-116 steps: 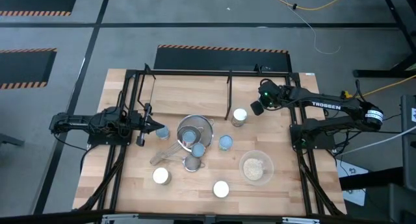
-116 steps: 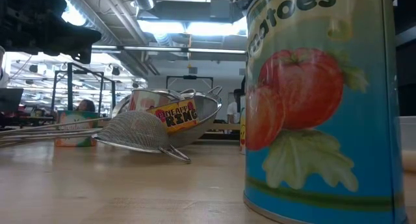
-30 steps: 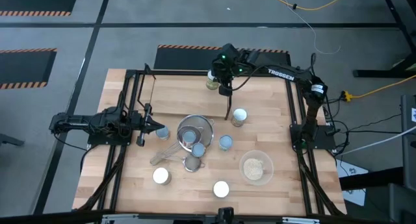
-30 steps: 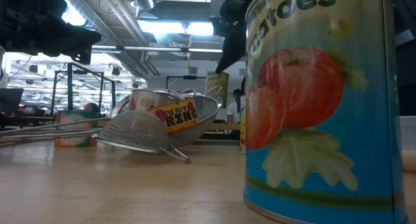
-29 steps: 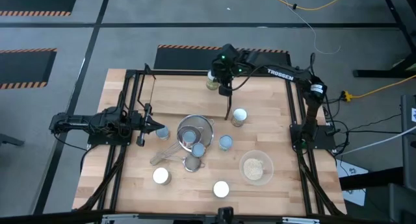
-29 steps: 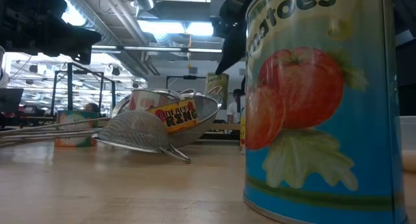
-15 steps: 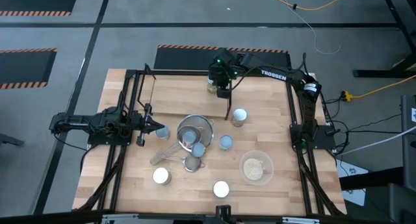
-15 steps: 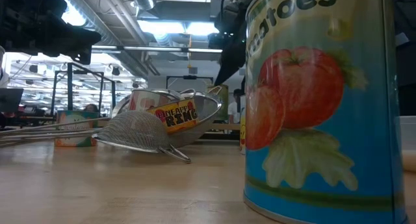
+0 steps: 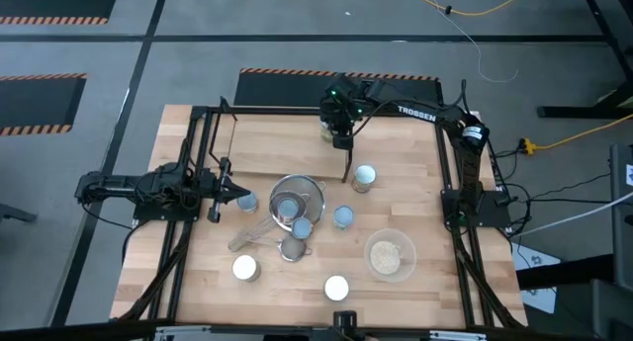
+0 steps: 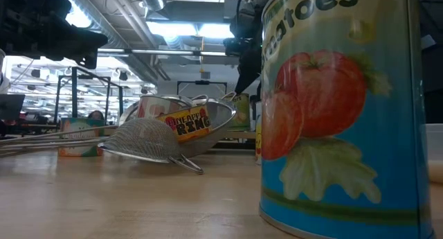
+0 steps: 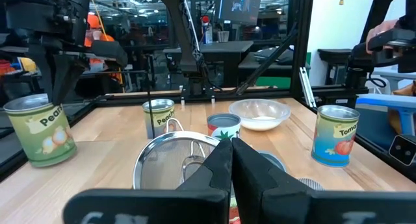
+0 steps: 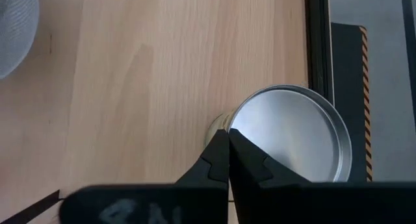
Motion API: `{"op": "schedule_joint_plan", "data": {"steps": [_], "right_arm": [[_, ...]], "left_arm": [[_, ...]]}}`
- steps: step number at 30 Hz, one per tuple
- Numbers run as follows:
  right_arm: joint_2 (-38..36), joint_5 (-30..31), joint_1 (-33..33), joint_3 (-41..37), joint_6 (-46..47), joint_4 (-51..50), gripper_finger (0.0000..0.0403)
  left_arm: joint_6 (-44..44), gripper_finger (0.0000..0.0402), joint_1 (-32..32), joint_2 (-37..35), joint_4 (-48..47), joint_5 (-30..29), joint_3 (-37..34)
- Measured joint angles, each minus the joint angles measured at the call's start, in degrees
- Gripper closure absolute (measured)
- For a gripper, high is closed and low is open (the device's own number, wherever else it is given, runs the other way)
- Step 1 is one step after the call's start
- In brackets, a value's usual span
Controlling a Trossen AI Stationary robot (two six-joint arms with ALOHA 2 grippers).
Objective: Pick and place cans onto a shelf
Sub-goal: Put the canned pears on the shelf, then put the canned peaches on the shelf
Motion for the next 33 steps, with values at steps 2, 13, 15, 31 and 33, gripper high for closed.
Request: {"op": "schedule_joint_plan", "data": {"steps": [2,13,15,31,33], "right_arm": [[0.0,0.0,-0.02,-0.1,0.0,-0.03,0.0402],[0.0,0.0,-0.02,-0.17,0.02,-0.13,0.0375],[0.0,0.01,-0.02,-0.17,0.02,-0.13,0.0372],[0.0,0.02,-0.02,-0.23,0.04,-0.13,0.0355],[0.0,0.02,-0.02,-0.23,0.22,-0.13,0.0338]], "left_arm": [[0.0,0.0401,0.0,0.0,0.0,0.0,-0.02],[0.0,0.0401,-0.02,0.02,0.0,0.0,0.0],[0.0,0.0401,-0.02,0.02,0.0,0.0,-0.02],[0.0,0.0401,0.0,0.0,0.0,0.0,0.0],[0.0,0.0401,-0.01,0.0,0.0,0.0,0.0]]}}
